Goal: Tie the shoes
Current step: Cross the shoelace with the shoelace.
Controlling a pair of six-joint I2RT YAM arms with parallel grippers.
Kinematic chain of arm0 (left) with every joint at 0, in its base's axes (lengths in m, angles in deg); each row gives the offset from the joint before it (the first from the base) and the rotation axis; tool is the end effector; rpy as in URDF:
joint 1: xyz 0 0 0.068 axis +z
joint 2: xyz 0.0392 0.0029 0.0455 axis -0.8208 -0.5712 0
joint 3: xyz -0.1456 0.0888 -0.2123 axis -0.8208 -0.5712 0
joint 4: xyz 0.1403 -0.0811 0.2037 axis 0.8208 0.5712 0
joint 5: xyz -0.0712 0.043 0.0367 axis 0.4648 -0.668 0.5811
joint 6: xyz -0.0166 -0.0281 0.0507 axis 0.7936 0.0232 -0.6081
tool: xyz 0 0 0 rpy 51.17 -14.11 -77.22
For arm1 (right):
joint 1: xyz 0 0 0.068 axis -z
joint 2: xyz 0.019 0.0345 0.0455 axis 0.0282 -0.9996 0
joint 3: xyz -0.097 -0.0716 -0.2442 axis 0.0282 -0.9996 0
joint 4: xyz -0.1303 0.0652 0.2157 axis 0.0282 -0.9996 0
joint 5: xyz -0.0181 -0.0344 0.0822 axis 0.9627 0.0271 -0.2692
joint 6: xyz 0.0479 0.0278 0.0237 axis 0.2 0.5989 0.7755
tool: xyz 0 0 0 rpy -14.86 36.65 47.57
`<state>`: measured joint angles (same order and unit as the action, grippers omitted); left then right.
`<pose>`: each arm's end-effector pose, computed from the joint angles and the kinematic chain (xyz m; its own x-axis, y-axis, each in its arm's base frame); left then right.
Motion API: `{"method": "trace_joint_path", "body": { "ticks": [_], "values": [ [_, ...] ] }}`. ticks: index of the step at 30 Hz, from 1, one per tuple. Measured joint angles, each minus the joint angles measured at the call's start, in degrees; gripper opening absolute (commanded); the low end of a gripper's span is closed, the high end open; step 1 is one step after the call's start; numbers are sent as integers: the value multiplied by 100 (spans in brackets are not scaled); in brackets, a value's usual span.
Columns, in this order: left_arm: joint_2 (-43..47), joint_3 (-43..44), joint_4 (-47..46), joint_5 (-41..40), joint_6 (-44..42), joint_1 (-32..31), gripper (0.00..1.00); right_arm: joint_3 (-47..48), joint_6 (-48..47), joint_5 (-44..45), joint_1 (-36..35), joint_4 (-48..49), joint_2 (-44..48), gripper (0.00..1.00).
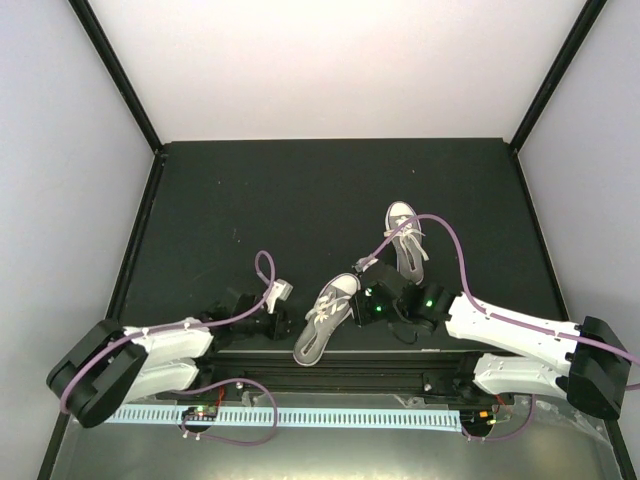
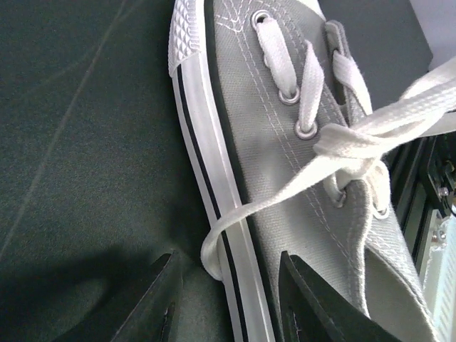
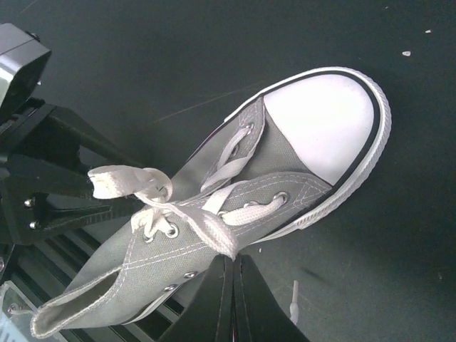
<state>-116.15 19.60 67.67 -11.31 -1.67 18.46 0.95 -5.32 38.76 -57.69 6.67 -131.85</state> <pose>0.1242 -0.1207 0.1078 -0.8287 0.1208 -0.5465 0.5065 0.5772 -0.6405 0.1178 0.1949 0.2153 -0.8452 -0.1547 -0.5116 -0.3907 0.8320 0.3939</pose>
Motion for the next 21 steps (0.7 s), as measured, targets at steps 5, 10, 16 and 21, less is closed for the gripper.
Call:
{"method": "trace_joint_path", "body": {
  "ticks": [5, 10, 16, 21],
  "values": [
    [-632, 238, -275, 131, -146, -59, 36, -37, 2, -37, 22, 26, 0, 2],
    [-1025, 470, -514, 192, -304, -127, 36, -37, 7, -105, 31, 66, 0, 2],
    [-1300, 579, -621, 195, -490, -131, 18, -42, 28, -149, 31, 103, -9, 2],
    [-1333, 616, -658, 203, -577, -129, 1, -59, 31, -151, 31, 125, -33, 2]
  ]
}}
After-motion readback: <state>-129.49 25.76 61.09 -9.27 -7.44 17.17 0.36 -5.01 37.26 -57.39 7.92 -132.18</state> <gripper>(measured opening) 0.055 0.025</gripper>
